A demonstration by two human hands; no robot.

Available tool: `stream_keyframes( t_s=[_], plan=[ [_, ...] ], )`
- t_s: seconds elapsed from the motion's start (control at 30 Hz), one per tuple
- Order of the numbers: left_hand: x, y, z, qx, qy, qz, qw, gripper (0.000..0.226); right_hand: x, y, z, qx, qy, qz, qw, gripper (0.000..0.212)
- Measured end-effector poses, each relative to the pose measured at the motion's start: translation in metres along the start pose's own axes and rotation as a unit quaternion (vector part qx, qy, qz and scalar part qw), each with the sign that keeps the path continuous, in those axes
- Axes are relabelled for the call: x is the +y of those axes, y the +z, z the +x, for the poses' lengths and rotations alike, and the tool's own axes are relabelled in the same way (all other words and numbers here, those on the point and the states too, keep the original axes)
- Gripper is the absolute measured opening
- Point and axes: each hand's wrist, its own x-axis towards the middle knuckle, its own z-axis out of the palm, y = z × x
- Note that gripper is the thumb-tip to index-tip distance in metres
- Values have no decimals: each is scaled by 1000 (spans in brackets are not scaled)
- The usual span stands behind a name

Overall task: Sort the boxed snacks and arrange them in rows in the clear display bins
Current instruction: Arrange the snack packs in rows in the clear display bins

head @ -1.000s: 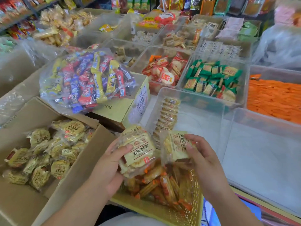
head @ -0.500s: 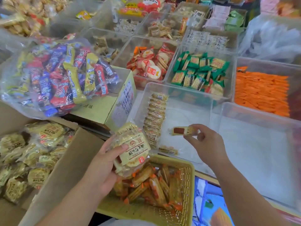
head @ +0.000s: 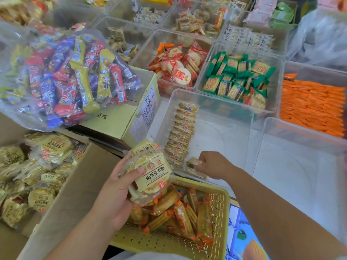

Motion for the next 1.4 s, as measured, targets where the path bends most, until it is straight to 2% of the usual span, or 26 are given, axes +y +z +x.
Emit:
stream_keyframes(
  t_s=[0.1,0.17,0.27,0.4,0.5,0.6,0.87,0.93,1.03,1.1,1.13,1.2,1.27,1.33,1.4],
  plan=[
    [-1,-1,0,0,-1,-1,1000,77,1,-3,-2,-63,15,196,978,45],
    [-1,-2,-1,4,-1,-3,1000,77,2,-7,-5,-109,28,238,965,55],
    [-1,-1,-1,7,-1,-7,1000,75,2,-6,-6,-127,27,207,970,59],
    [-1,0,-3,8,-2,-14,1000,77,-3,3,-4,-78,8,160,984,51],
    [-2,0,-4,6,-1,-22,1000,75,-4,10,-4,-45,12,165,985,46],
    [-3,1,-7,5,3,-24,1000,73,-3,13,-5,-39,13,217,975,43],
    [-4,0,-15,0,-12,-41,999,67,1,17,-7,-78,6,235,969,62],
    [-3,2,-17,-6,-19,-45,999,62,0,11,-12,-74,9,231,970,64],
    [-2,3,-21,-24,-27,-61,997,59,-6,-1,-25,-33,-6,168,985,62],
    [-1,5,-22,-32,-28,-75,996,65,-15,-11,-43,15,-26,176,984,54],
    [-1,6,-23,-33,-28,-78,996,67,-21,-17,-56,37,-41,216,975,50],
    [0,7,-24,-25,-26,-79,996,68,-37,-26,-85,69,-93,333,936,45],
    [-2,9,-25,-22,-25,-75,997,65,-55,-28,-114,93,-181,377,903,52],
    [-4,11,-26,-29,-25,-59,998,64,-69,-20,-133,116,-271,310,904,73],
    [-5,14,-28,-49,-33,-27,998,73,-79,-8,-142,130,-331,174,918,91]
  ],
)
